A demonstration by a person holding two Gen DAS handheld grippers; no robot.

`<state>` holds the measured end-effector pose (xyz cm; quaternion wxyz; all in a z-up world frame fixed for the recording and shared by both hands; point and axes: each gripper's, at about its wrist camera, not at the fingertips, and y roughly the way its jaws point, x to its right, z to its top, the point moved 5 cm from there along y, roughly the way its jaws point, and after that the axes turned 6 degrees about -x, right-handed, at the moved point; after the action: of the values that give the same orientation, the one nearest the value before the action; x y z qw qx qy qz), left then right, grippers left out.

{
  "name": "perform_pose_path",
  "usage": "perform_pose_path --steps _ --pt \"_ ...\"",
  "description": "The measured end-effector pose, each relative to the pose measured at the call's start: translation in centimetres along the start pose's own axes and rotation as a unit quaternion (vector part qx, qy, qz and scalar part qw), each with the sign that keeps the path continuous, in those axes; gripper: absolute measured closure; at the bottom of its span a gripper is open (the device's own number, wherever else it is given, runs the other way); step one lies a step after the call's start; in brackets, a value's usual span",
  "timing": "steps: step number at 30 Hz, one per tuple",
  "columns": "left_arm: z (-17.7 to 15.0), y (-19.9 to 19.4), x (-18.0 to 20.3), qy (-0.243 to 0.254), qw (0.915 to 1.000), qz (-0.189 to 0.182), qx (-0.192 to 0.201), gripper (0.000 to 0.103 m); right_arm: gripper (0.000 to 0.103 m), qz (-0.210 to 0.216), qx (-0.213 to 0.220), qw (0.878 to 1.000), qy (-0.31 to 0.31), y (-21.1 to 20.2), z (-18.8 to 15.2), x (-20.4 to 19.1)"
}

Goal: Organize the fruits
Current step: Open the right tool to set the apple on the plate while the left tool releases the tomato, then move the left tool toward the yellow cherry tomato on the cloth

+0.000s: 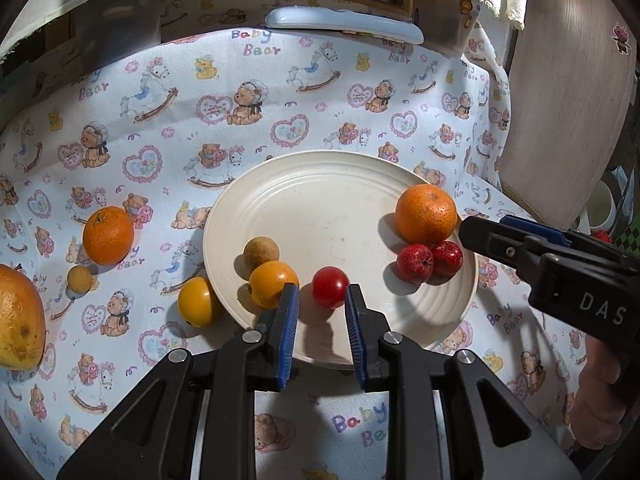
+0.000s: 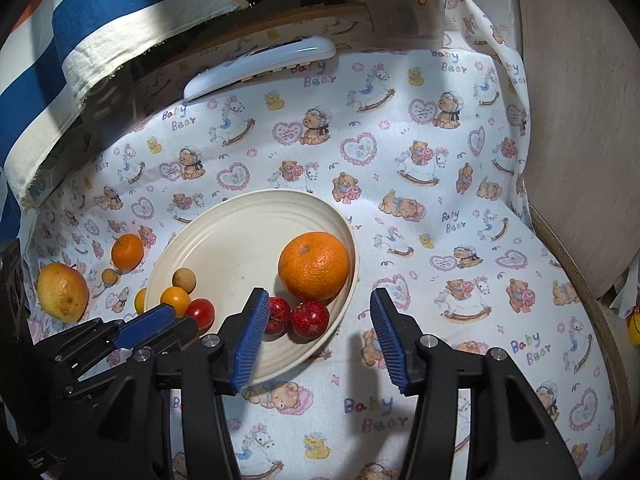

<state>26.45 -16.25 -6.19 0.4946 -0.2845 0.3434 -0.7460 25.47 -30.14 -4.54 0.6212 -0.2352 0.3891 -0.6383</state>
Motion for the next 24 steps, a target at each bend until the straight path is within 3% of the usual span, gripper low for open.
perform_pose_path --steps 2,7,15,24 --pt "0.0 -0.1 -0.2 -0.002 1.0 0.0 0.002 0.076 0.049 0.001 0.0 1.0 0.0 0.0 0.0 0.0" --pt "0.3 -0.9 -0.7 -0.014 0.9997 0.001 0.019 0.052 0.049 -0.002 0.007 1.0 0.001 -0.4 -0.1 0.0" --pt "1.0 -3.2 -2.0 -0.025 0.9975 0.024 0.061 0.026 0.048 -0.016 0.055 0.998 -0.031 -2.8 0.1 -1.3" --pt "2.8 -7.6 -3.4 -0.019 0.9888 0.056 0.137 0.009 0.033 -0.029 0.083 0.995 -0.04 -4.2 0.1 -1.8"
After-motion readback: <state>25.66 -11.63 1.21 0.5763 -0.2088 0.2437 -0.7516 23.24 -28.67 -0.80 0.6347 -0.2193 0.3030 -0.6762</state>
